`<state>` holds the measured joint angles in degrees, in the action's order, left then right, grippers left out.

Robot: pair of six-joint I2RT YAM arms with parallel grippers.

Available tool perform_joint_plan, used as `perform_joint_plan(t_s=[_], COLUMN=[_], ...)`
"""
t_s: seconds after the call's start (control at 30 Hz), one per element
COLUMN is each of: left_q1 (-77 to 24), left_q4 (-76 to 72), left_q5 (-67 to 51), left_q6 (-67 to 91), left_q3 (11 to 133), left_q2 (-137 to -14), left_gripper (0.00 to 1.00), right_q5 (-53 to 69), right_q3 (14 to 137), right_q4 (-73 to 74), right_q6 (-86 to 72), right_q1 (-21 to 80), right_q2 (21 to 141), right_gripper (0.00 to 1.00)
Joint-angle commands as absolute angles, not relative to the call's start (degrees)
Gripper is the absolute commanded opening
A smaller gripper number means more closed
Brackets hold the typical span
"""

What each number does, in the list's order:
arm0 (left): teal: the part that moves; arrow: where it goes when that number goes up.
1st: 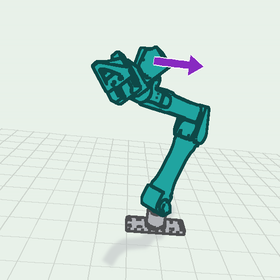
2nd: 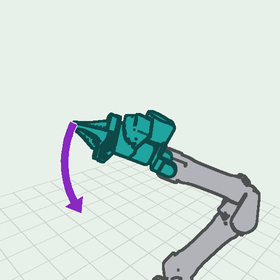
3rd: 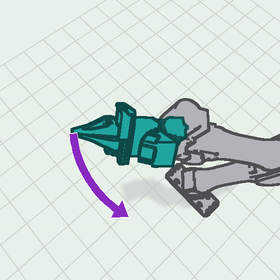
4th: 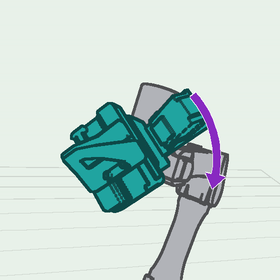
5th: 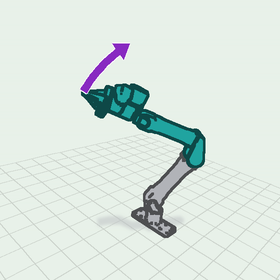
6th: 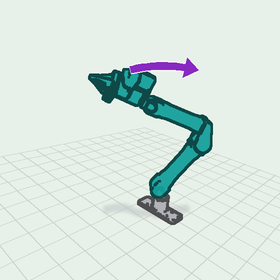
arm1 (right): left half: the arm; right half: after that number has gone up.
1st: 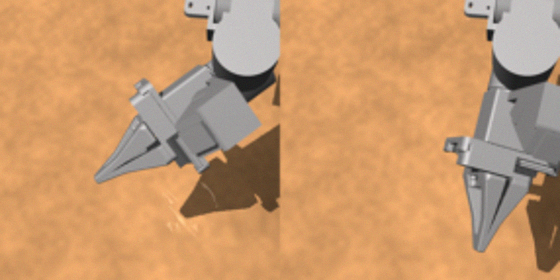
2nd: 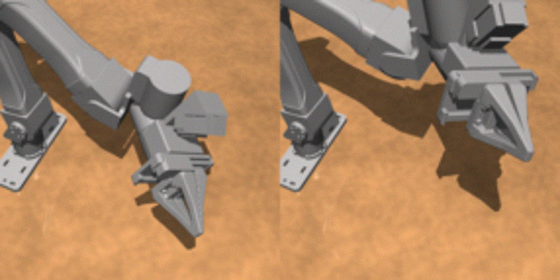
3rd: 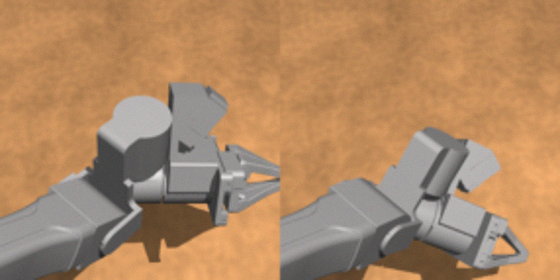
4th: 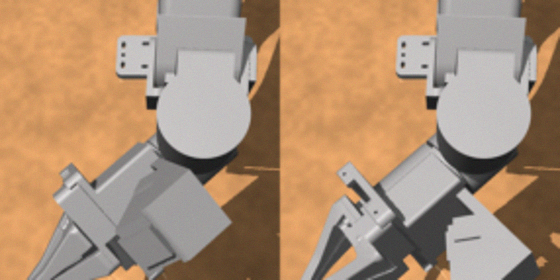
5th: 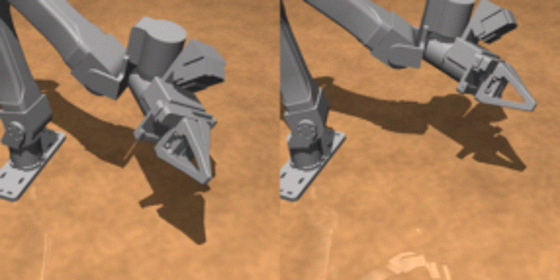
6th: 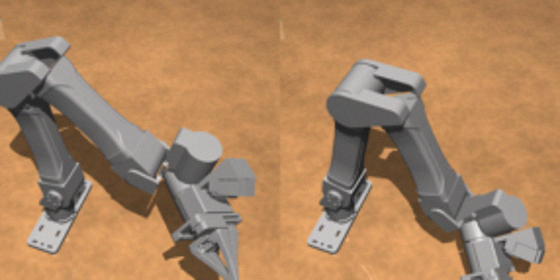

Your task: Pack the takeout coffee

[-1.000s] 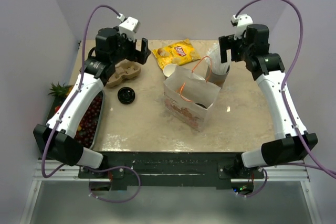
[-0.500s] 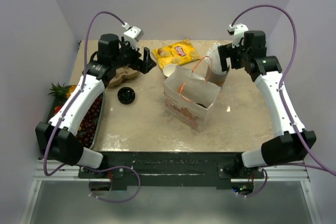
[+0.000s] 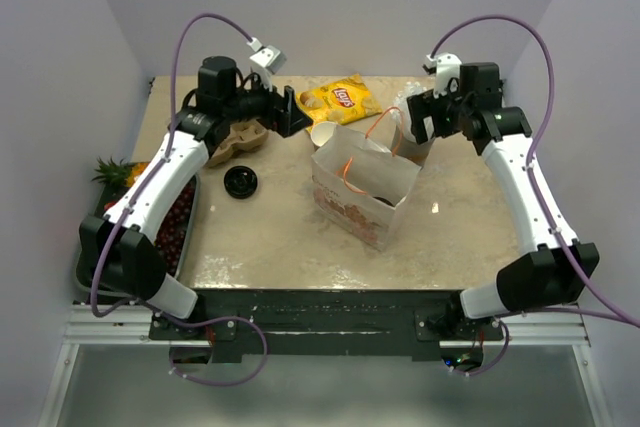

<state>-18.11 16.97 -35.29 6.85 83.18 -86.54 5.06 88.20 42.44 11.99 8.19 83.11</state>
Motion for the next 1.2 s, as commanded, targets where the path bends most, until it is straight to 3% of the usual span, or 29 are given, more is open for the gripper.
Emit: perform_joint_plan(t_s=[0.0, 0.2, 0.4, 0.47, 0.53, 0.63, 0.67, 0.73, 1.17], left_q1=[-21.61, -27.94, -28.91, -29.18, -29.44, -29.97, -29.97, -30.06, -30.06], left_q4=[16.61, 20.65, 22.85, 23.64, 23.82, 23.64, 23.64, 23.99, 24.96], left_q5=[-37.61, -28.67, -23.20, -24.17, -26.35, -29.87, -30.67, -31.81, -22.24], left_q6=[5.36, 2.02, 1.41, 0.97, 1.05, 0.88, 0.62, 0.26, -7.56], left_q3=[88.23, 91.22, 90.97, 89.57, 88.25, 85.96, 85.09, 84.29, 71.29], left_q2=[-88.68, -92.45, -92.81, -92.29, -91.59, -89.92, -89.22, -87.20, -71.64], left_gripper=[0.91, 0.91, 0.75, 0.61, 0.54, 0.30, 0.15, 0.00, 0.00], right_q5=[9.14, 9.58, 9.76, 9.67, 9.67, 9.67, 9.67, 9.67, 11.78], right_q3=[86.14, 83.32, 82.18, 81.65, 81.21, 80.69, 80.51, 79.81, 77.34], right_q4=[42.71, 42.19, 42.45, 42.45, 42.45, 42.54, 42.63, 42.54, 40.34], right_q6=[13.27, 12.57, 12.48, 12.57, 12.74, 12.66, 12.74, 12.74, 11.51], right_q1=[7.91, 8.00, 7.91, 7.91, 7.91, 7.91, 8.00, 7.91, 8.00], right_q2=[78.93, 75.50, 73.04, 72.60, 71.90, 70.93, 70.67, 70.14, 69.87], right_gripper=[0.96, 0.96, 0.96, 0.96, 0.96, 0.96, 0.96, 0.96, 0.96])
